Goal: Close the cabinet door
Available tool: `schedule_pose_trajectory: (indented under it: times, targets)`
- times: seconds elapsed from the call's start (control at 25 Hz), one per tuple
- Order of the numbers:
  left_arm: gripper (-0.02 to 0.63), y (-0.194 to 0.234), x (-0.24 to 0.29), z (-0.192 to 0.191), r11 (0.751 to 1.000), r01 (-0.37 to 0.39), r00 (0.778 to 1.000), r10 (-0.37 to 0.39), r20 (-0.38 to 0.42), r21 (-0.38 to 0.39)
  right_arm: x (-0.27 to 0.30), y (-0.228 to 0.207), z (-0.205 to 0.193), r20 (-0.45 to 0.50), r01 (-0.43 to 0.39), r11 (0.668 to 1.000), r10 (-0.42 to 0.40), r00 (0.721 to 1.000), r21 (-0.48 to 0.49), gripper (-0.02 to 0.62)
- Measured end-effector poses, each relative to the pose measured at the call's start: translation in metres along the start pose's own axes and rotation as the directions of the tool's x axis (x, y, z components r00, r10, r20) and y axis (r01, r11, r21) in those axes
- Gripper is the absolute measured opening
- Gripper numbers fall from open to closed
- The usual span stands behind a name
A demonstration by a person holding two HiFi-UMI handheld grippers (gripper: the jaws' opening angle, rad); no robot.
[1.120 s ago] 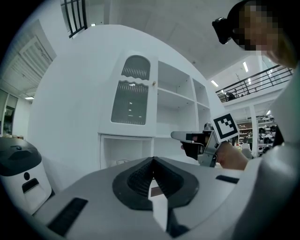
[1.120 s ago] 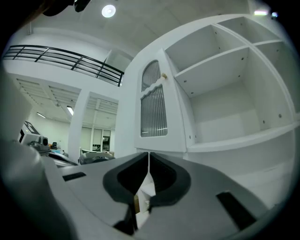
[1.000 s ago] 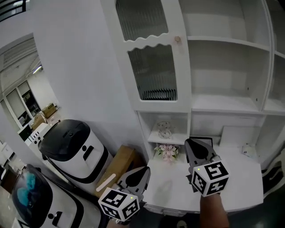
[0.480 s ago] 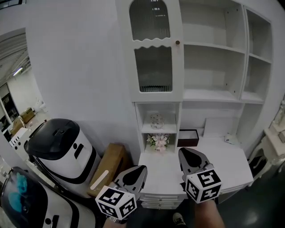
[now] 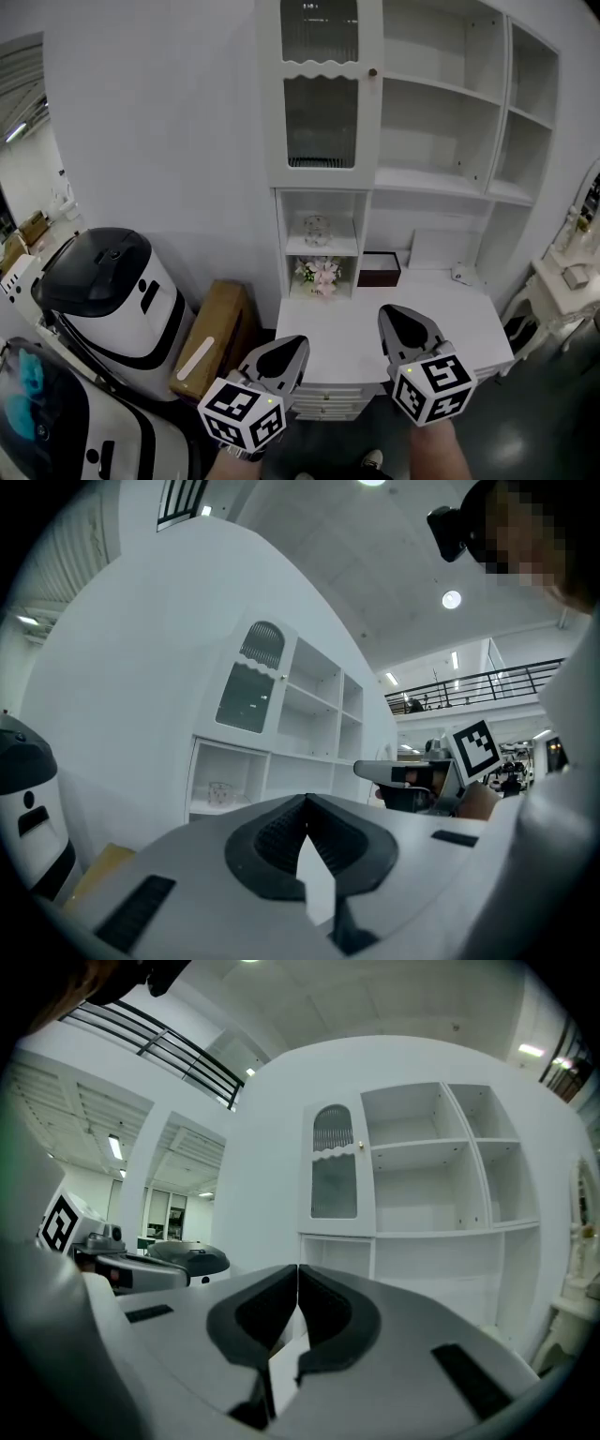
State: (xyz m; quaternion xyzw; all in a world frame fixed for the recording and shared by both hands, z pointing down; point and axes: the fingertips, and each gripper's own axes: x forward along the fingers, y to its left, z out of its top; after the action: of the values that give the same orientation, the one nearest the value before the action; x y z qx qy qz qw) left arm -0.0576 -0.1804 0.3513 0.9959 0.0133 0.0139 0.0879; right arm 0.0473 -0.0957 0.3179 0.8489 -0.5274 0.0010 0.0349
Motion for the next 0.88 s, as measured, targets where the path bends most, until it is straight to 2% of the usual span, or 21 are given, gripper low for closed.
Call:
schedule_pose_trajectory:
  times: [0.88]
  targets:
    - [0.003,0.007,0.009,-0.014,1.0,0.028,0.998,-0.028,-0.047,-0.004,0.006,0.0,-0.017,-0.012,0.01,0.998,-0.009,1.0,0.055,0.005]
